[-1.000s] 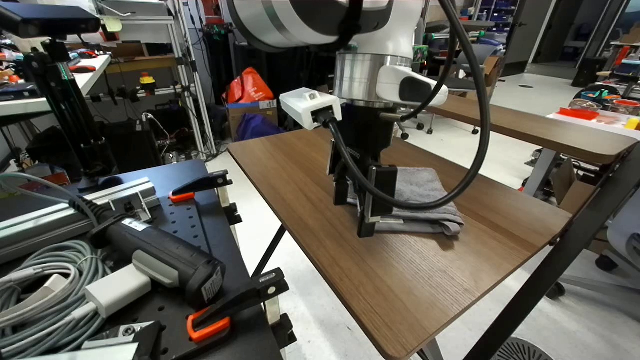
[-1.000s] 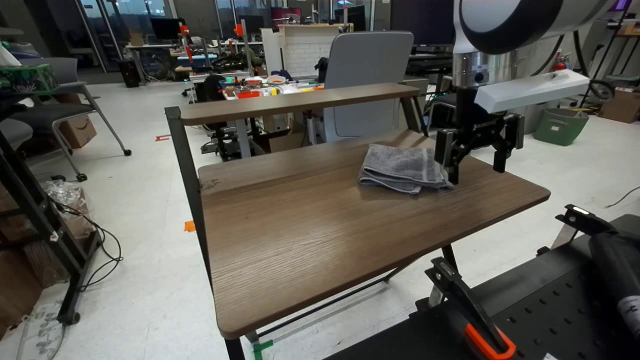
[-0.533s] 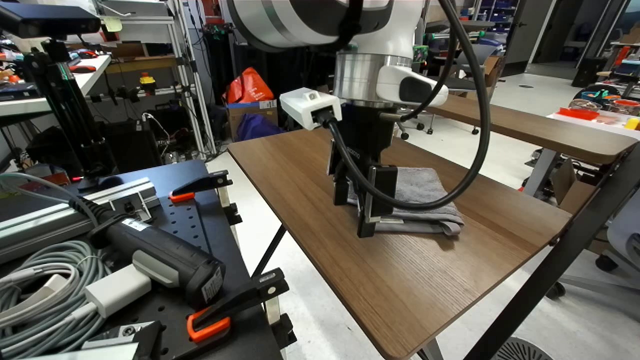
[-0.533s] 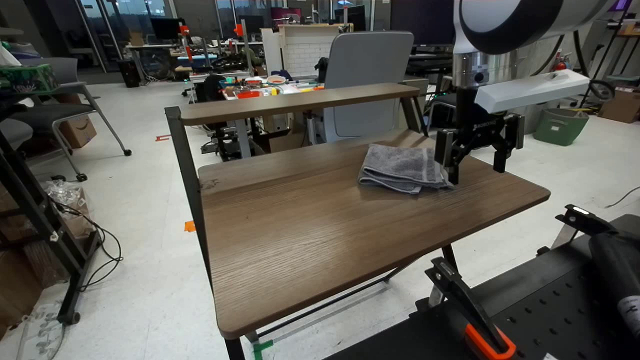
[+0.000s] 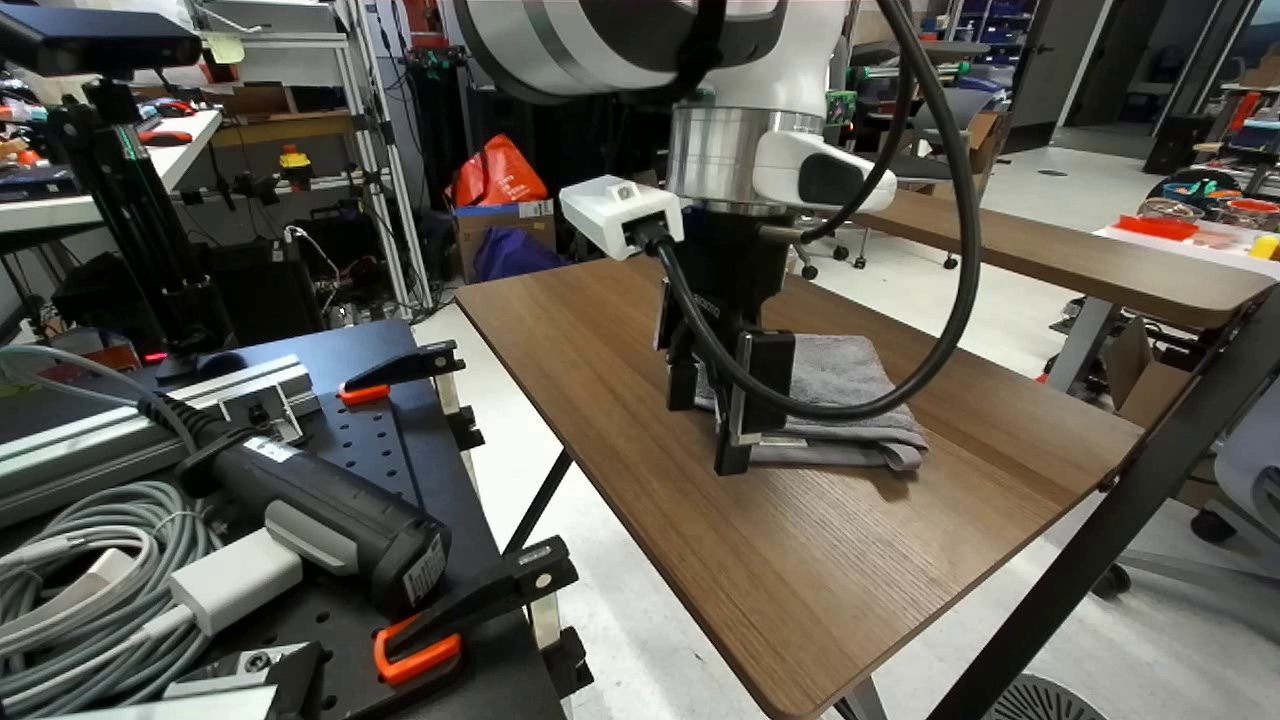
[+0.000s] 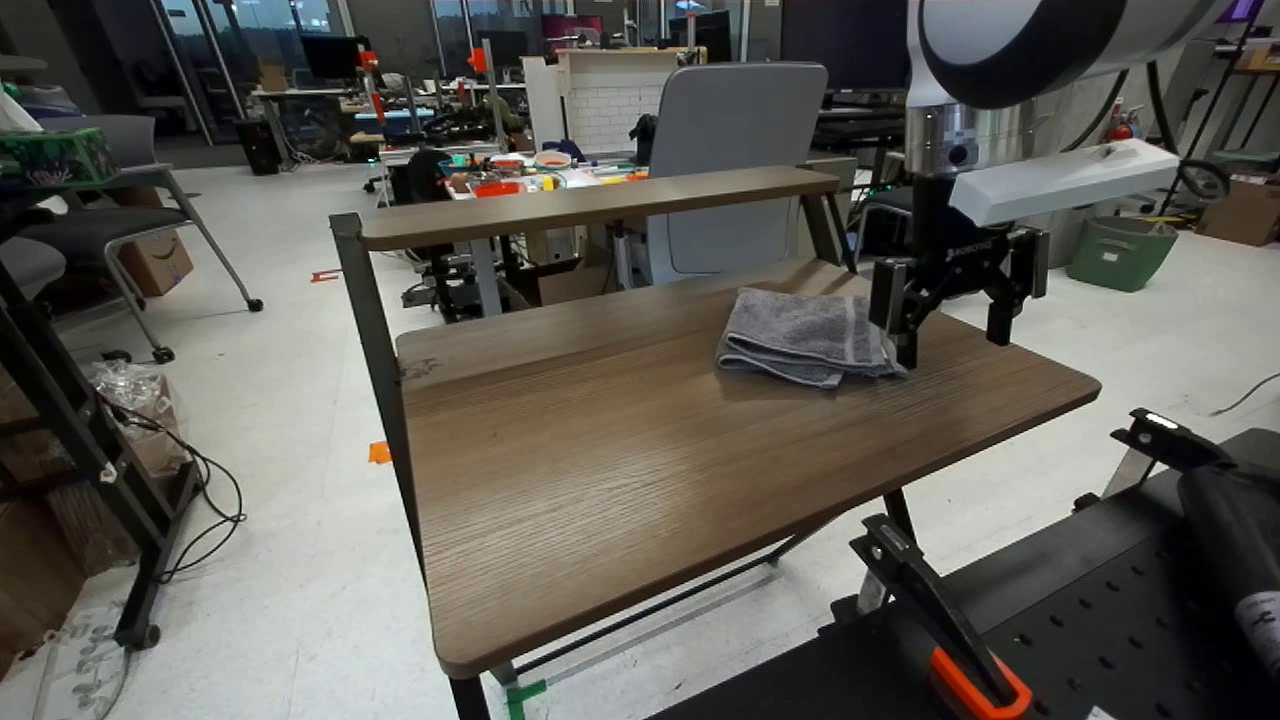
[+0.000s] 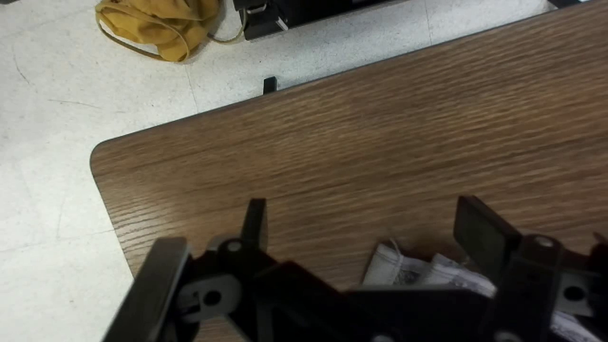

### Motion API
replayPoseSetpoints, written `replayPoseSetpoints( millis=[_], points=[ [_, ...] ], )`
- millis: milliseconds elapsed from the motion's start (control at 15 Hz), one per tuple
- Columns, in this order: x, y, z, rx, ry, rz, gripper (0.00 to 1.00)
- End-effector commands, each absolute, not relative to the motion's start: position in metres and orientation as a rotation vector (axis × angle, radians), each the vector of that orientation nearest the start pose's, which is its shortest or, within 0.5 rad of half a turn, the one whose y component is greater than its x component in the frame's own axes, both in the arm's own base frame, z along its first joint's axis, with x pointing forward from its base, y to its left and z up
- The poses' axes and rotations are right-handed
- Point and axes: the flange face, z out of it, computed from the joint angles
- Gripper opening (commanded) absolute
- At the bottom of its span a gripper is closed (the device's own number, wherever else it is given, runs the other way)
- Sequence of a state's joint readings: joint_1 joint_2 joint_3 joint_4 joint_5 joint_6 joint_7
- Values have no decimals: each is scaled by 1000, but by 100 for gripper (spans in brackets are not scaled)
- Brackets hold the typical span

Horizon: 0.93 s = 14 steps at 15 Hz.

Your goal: Move the cloth

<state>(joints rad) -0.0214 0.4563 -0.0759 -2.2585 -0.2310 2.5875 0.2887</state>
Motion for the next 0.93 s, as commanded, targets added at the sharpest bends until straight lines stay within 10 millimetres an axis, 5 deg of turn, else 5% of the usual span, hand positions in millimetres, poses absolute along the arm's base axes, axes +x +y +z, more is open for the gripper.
replayPoseSetpoints(
  millis=[0,400,867],
  points=[
    [519,-47,150,-3267,287,187,100],
    [521,-36,169,-3258,330,167,100],
    [572,-48,207,-3191,429,18,100]
  ],
)
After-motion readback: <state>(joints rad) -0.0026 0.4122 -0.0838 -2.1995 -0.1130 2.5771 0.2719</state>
